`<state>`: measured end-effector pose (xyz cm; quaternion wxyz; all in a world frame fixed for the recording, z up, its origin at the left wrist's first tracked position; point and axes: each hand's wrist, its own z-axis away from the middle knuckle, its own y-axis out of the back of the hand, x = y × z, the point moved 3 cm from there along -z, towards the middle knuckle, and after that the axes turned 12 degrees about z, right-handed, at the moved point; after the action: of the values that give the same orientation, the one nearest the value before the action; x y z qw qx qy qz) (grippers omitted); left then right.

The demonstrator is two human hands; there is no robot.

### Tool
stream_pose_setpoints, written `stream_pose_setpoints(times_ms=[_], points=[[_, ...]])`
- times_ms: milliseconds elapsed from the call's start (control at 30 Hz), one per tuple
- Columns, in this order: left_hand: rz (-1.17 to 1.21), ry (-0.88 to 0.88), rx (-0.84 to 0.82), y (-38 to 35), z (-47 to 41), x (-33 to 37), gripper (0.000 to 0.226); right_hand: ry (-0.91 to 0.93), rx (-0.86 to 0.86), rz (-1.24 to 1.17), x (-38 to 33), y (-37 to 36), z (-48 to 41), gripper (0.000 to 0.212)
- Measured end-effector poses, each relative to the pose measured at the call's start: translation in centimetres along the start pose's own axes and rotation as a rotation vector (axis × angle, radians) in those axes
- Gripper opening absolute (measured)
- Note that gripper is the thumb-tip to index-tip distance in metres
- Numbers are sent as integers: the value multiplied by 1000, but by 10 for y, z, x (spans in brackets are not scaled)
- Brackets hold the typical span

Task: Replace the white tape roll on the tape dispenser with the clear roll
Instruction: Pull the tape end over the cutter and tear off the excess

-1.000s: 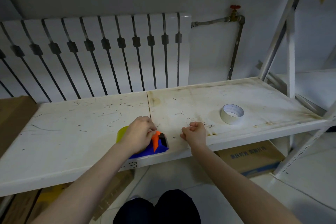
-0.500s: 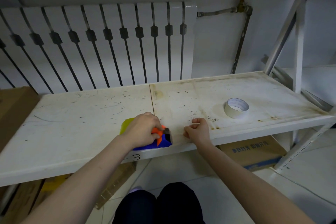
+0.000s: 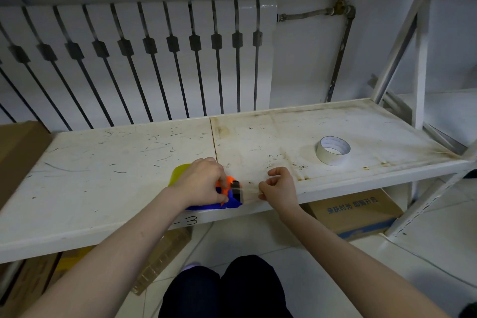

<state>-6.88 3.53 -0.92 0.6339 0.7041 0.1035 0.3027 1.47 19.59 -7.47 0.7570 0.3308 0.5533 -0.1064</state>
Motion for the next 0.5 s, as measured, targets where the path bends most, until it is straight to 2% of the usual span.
stream_pose_setpoints(times_ms=[500], points=[[-83,11,-43,-2,-3,1,26,-4,-21,37,2,-3,0,28]])
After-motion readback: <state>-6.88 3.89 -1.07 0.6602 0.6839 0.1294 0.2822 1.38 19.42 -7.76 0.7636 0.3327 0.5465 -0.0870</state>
